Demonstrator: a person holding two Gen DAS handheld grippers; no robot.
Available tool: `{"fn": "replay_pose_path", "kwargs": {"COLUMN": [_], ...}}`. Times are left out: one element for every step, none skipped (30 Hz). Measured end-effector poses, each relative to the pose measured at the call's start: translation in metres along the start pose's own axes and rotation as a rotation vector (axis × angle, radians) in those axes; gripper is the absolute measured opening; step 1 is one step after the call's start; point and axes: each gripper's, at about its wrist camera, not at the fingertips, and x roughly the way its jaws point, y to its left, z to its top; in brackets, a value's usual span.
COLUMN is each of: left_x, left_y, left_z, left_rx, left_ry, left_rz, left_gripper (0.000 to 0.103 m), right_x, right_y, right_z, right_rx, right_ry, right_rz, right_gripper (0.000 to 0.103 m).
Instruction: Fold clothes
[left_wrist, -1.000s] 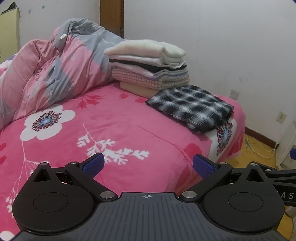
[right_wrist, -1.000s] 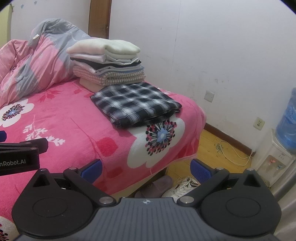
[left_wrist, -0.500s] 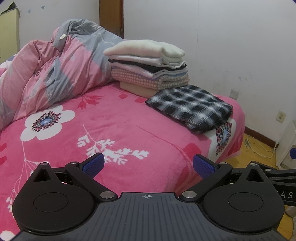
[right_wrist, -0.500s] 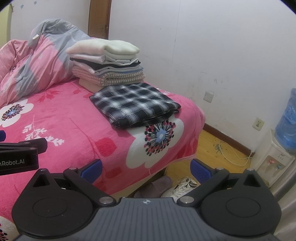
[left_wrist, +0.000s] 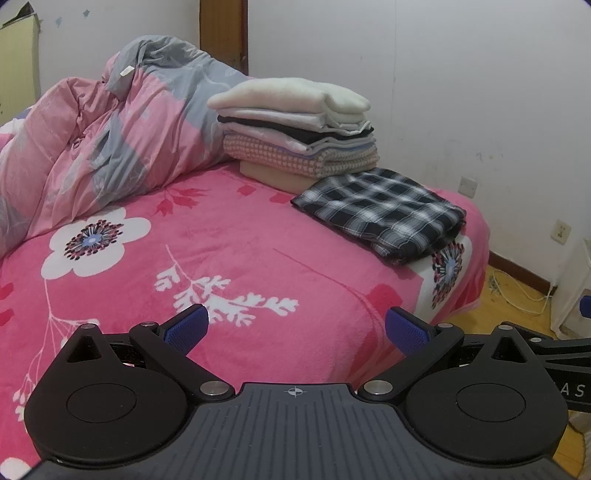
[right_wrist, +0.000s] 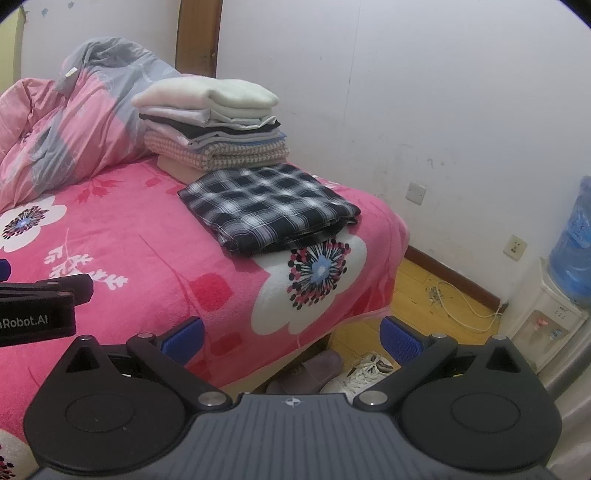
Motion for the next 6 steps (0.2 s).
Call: {"fn": "replay_pose_path", "kwargs": {"left_x": [0.0000,0.0000,0.0000,-0.0001,-0.0001,-0.0001], "left_y": [0.0001,0.0001,0.0002,0.0004,0.0005,0.0006], "left_z": [-0.0001,-0.0003,-0.0003,-0.0003,-0.0003,-0.0004], "left_rx": [-0.001,-0.002,-0.003,-0.003,-0.004,-0.005], "left_ry": [0.000,0.001,0.002,0.002,0.003,0.004], "left_rz": [0.000,0.000,0.001,0.001,0.001,0.001], "left_gripper": [0.103,0.103,0.103,0.103,0.103,0.103], "right_x": [-0.0002,-0.0002,-0.0002,-0.0002,-0.0001,0.0000], "right_y": [0.0002,0.0003,0.0005,0.0006,0.0007,0.0008], "right_z": [-0.0001,-0.0001,-0.0002,-0.0002,-0.0001,-0.0001], "right_rx": [0.000,-0.001,-0.002,-0.003,-0.003,-0.003], "right_ry": [0.000,0.000,0.000,0.000,0.000,0.000], "right_rz": [0.000,0.000,0.000,0.000,0.000,0.000], "right_gripper": [0.103,0.103,0.103,0.103,0.103,0.103]}}
